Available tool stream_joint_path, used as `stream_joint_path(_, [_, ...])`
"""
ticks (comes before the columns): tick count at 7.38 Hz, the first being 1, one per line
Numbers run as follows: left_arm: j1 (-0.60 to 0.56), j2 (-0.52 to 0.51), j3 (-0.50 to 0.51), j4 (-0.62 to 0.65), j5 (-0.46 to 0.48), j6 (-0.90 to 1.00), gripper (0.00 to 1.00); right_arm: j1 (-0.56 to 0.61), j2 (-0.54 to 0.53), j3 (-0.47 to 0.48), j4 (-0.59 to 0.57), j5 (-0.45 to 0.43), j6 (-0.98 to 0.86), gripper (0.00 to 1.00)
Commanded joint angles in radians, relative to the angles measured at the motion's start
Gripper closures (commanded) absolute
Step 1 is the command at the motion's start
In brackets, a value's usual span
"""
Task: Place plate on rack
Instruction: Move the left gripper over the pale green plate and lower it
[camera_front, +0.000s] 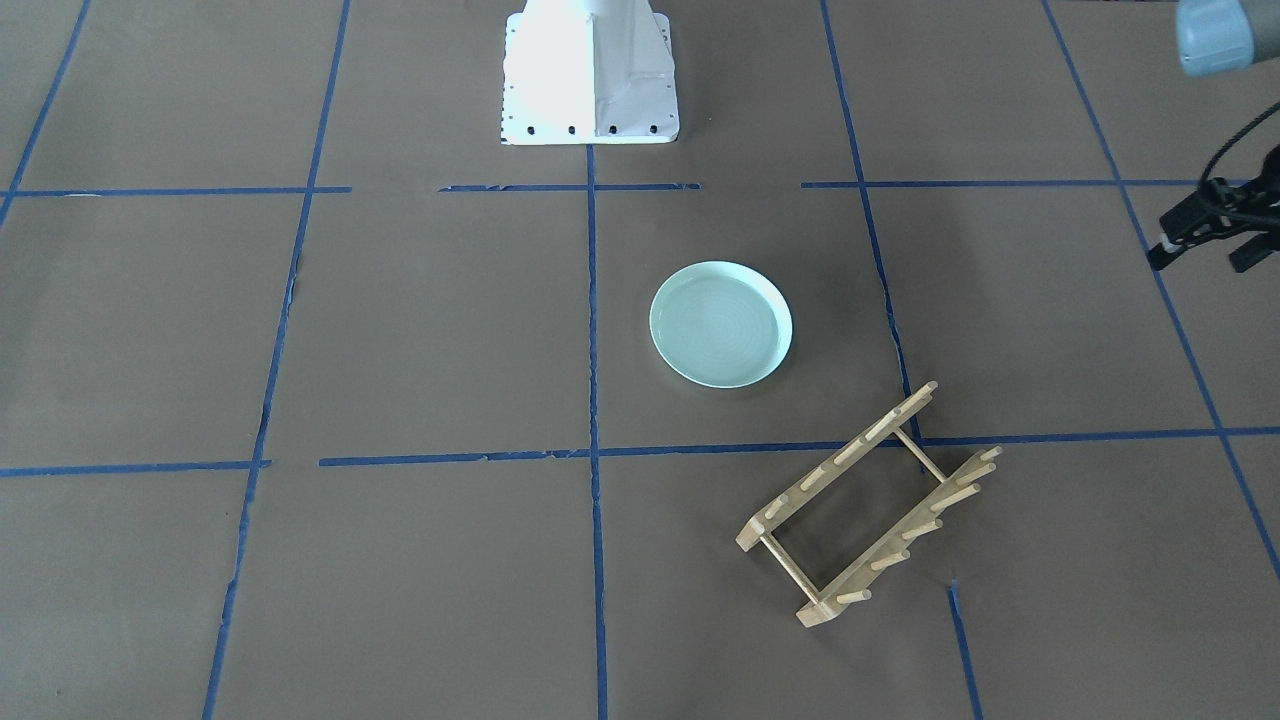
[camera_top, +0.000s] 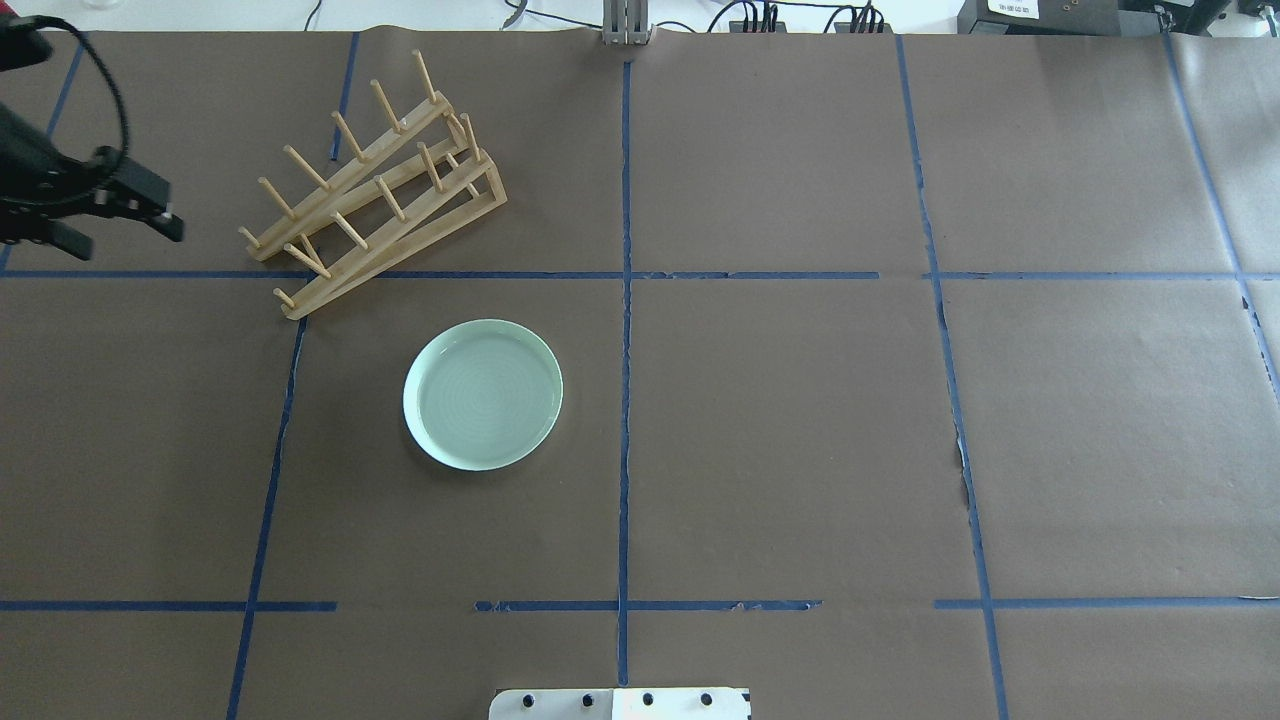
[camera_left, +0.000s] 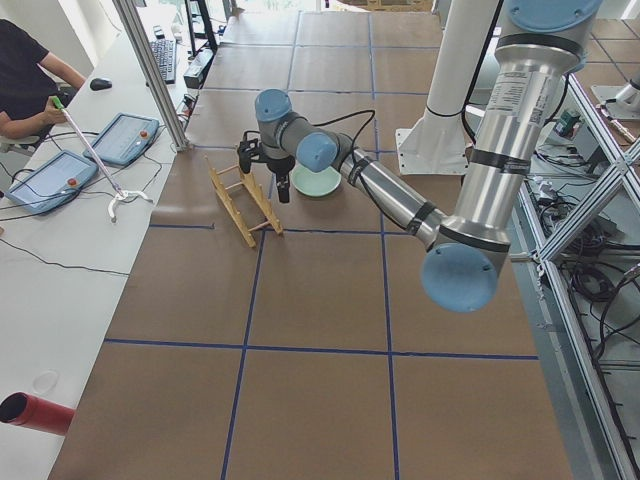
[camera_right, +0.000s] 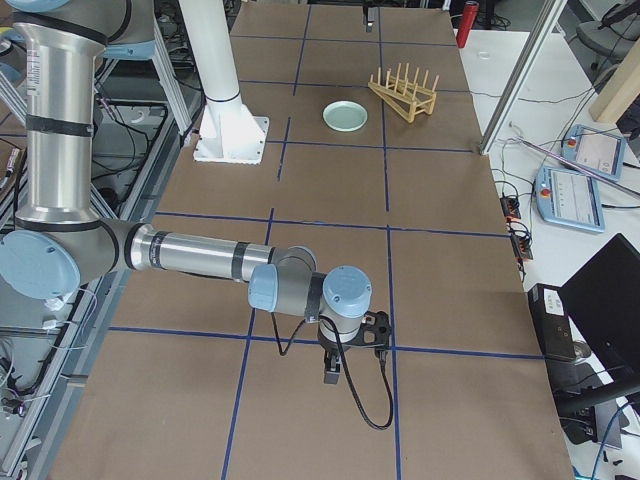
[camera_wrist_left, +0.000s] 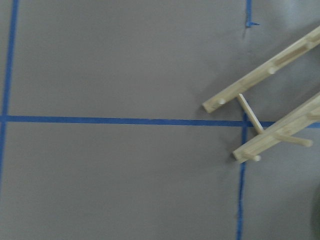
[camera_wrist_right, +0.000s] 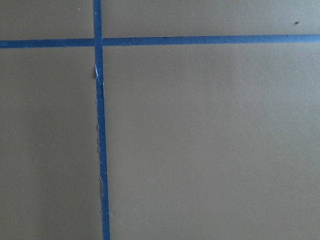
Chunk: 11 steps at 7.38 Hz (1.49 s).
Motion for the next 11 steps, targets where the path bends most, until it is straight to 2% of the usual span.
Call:
stream_joint_path(1, [0.231, -0.182, 0.057, -0.001, 0.107, -0.287, 0.0, 0.001, 0.0, 0.0, 0.0, 0.0, -0.001, 0.0])
stream_joint_path(2, [0.334, -0.292, 0.164, -0.001, 0.191, -0.36, 0.0, 0.001, 0.0, 0.0, 0.0, 0.0, -0.001, 0.0])
stream_joint_path(3, [0.4, -0.335, 0.256, -0.023, 0.229, -0.373, 0.0, 0.0, 0.0, 0.0, 0.0, 0.0, -0.001, 0.0])
stream_joint_path(4, [0.439, -0.351, 0.33, -0.067, 0.24, -0.41, 0.0, 0.0, 0.0, 0.0, 0.0, 0.0, -0.001, 0.0])
stream_joint_path(5, [0.477, -0.371, 0.376, -0.099, 0.292, -0.453, 0.0, 0.0, 0.0, 0.0, 0.0, 0.0, -0.001, 0.0])
stream_joint_path(7, [0.488, -0.466, 0.506, -0.098, 0.302, -0.478, 0.01, 0.0, 0.0, 0.0, 0.0, 0.0, -0.001, 0.0])
stream_joint_path(9, [0.49, -0.477, 0.515, -0.099, 0.329, -0.475, 0.07, 0.001, 0.0, 0.0, 0.0, 0.0, -0.001, 0.0])
stream_joint_path(11, [0.49, -0.487, 0.525, -0.096, 0.366, -0.465, 0.19, 0.0, 0.0, 0.0, 0.0, 0.0, -0.001, 0.0])
